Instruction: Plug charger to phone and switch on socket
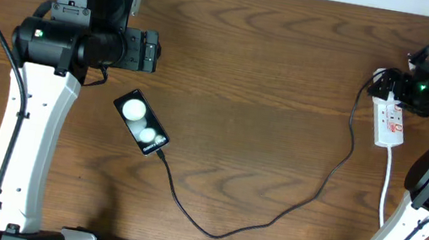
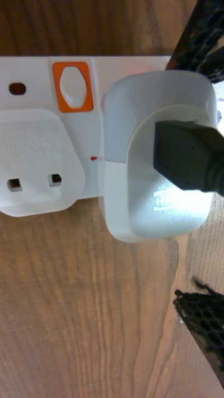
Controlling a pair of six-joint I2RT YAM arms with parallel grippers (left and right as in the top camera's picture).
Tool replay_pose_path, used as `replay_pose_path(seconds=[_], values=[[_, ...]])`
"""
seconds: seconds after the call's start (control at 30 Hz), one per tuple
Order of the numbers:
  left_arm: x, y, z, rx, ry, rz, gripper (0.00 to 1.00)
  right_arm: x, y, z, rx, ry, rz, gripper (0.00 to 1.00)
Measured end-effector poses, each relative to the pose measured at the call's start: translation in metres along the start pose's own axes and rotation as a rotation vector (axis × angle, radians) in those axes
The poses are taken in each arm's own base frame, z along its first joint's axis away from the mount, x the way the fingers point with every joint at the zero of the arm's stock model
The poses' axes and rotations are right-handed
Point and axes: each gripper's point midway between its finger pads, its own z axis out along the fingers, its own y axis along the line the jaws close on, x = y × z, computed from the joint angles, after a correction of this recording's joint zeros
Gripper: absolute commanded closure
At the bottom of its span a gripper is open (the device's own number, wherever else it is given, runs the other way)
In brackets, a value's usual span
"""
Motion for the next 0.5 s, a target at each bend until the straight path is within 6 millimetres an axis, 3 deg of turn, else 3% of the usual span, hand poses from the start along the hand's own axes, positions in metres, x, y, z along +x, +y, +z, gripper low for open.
replay_pose_path(seconds=[0.5], values=[[0.0000, 0.0000, 0.0000, 0.000, 0.000, 0.000, 0.09, 0.0045, 0.0002, -0.0005, 0.001, 0.019, 0.009, 0.01]])
